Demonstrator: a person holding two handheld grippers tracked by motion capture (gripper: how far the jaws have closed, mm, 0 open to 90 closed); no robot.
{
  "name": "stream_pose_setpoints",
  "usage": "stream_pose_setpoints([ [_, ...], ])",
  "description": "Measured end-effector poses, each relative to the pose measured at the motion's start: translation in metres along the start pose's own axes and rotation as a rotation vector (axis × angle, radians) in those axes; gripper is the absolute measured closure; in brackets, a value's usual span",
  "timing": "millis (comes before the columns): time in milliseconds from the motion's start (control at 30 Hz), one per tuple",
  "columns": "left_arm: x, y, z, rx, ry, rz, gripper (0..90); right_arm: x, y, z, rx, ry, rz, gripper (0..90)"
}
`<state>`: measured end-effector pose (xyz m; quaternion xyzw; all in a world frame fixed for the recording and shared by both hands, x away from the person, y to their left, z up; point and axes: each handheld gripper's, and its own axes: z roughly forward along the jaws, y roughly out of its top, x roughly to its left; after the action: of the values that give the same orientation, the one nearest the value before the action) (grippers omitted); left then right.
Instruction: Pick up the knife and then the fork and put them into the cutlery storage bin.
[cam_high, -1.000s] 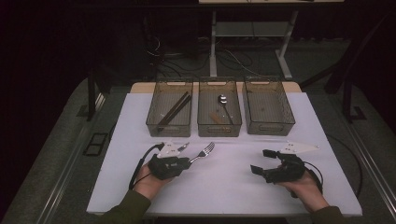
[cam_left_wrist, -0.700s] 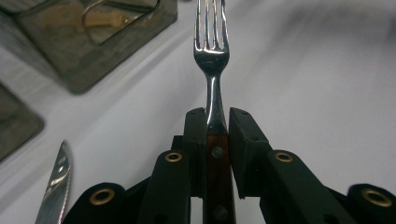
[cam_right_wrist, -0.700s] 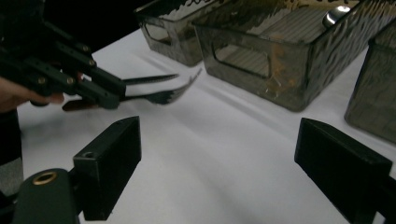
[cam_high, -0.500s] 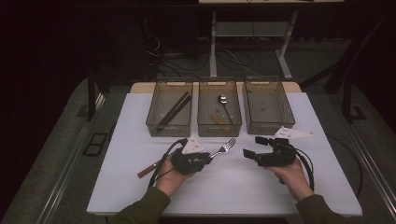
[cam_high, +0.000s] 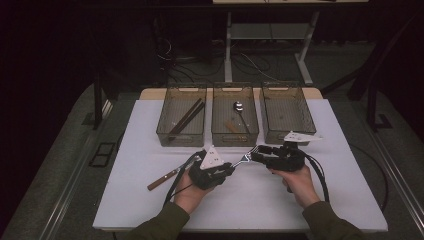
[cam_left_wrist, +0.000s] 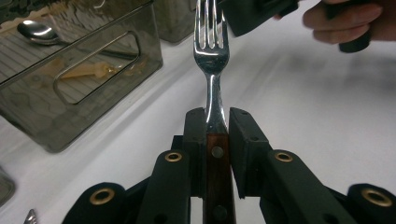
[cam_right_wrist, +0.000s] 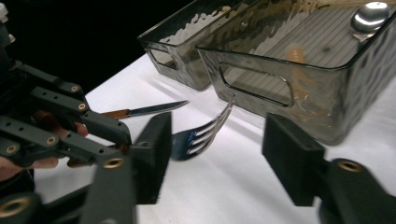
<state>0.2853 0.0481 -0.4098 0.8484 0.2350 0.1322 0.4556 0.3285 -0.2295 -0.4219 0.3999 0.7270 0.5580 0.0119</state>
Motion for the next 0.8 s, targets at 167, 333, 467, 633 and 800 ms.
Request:
stream_pose_setpoints([
  [167, -0.001, 0.000, -0.001, 0.004, 0.003, 0.013, 77.2, 0.000, 0.001, 0.005, 0.009, 0.031, 0.012, 60.7],
  [333, -0.001, 0.000, 0.001, -0.004, -0.006, -0.002, 77.1, 0.004, 0.003, 0.003, -0.001, 0.042, 0.008, 70.8],
  [467, -0.001, -0.001, 0.002, 0.001, -0.020, -0.007, 77.2, 0.007, 0.006, 0.001, -0.008, 0.033, 0.000, 77.6],
  [633, -0.002, -0.002, 0.003, -0.024, -0.031, -0.024, 76.9, 0.012, 0.011, -0.001, -0.032, 0.043, -0.022, 81.5],
  [800, -0.004, 0.000, 0.003, -0.054, -0.070, -0.029, 75.0, 0.016, 0.016, -0.003, -0.050, 0.041, -0.018, 85.9],
])
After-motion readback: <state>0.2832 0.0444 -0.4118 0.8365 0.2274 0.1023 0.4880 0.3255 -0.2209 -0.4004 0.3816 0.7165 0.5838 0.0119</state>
